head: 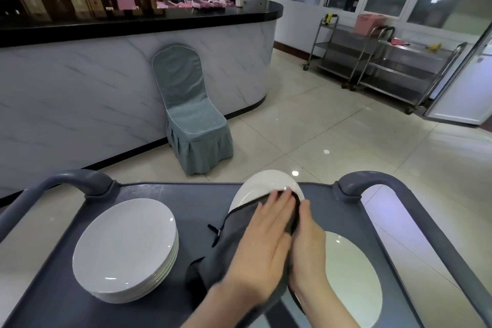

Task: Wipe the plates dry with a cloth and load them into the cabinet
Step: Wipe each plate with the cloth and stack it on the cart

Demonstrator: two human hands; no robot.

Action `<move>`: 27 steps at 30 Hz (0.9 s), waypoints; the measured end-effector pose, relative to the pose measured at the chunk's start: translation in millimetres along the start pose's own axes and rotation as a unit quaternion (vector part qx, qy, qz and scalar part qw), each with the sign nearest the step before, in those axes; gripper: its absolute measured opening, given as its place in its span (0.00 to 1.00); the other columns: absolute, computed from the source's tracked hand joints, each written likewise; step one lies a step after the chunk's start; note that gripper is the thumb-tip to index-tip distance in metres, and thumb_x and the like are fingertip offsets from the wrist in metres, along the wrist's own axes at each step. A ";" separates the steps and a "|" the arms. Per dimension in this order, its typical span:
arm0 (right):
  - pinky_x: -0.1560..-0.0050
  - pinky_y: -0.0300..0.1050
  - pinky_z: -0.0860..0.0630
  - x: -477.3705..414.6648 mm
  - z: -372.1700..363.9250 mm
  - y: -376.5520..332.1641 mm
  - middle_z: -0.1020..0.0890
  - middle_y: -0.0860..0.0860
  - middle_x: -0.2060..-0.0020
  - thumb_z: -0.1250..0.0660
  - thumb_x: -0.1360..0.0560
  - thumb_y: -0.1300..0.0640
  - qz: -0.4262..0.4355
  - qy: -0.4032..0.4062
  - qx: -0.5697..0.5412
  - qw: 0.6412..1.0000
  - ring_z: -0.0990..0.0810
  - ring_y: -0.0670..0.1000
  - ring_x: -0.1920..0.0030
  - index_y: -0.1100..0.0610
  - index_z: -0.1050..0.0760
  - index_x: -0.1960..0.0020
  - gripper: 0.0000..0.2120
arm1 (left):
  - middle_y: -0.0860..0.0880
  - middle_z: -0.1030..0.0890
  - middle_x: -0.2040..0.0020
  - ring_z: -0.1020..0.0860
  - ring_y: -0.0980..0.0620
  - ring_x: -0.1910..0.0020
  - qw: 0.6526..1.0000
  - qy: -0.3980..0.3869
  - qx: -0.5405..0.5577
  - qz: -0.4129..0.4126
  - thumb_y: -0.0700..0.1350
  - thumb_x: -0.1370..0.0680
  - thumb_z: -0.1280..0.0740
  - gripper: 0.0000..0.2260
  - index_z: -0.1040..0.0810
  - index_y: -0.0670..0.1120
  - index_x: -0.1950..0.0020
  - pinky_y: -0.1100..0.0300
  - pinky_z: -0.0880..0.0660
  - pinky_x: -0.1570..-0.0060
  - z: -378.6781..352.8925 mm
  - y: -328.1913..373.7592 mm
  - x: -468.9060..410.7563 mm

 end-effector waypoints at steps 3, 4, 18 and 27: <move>0.61 0.44 0.24 -9.3 7.5 -8.7 0.12 0.51 0.61 0.41 0.18 0.42 -0.010 0.002 0.008 1.000 0.14 0.47 0.61 0.55 0.16 0.56 0.23 | 0.54 0.50 0.20 0.55 0.54 0.20 1.000 -0.005 0.004 -0.028 0.42 0.22 0.46 0.28 0.48 0.47 0.21 0.58 0.57 0.23 -22.3 1.4 24.3; 0.60 0.45 0.24 -10.4 9.4 -7.4 0.12 0.52 0.60 0.42 0.18 0.41 -0.016 0.004 0.005 1.000 0.13 0.48 0.60 0.56 0.16 0.55 0.23 | 0.52 0.48 0.20 0.52 0.53 0.20 0.999 -0.001 -0.005 -0.043 0.42 0.22 0.45 0.29 0.47 0.46 0.21 0.59 0.55 0.23 -26.2 -0.5 25.5; 0.73 0.35 0.25 -23.0 12.8 -25.1 0.15 0.43 0.66 0.37 0.21 0.42 0.004 0.006 -0.054 0.999 0.17 0.44 0.69 0.48 0.16 0.62 0.18 | 0.59 0.51 0.20 0.55 0.63 0.22 0.987 0.044 0.099 0.119 0.43 0.15 0.50 0.23 0.51 0.52 0.21 0.53 0.55 0.21 -0.4 -48.2 12.4; 0.73 0.37 0.23 -11.2 7.5 -3.0 0.13 0.49 0.61 0.39 0.19 0.42 -0.031 0.000 -0.037 0.999 0.14 0.46 0.64 0.52 0.15 0.60 0.21 | 0.63 0.51 0.21 0.53 0.67 0.23 0.984 0.024 0.116 0.133 0.51 0.15 0.50 0.22 0.53 0.58 0.22 0.59 0.51 0.22 10.6 -51.1 -3.2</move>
Point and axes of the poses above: each hand's wrist, its own x-axis away from the middle knuckle, its own z-axis out of the back of the hand, y = z × x, the point moved 2 cm from there along -x, towards the middle knuckle
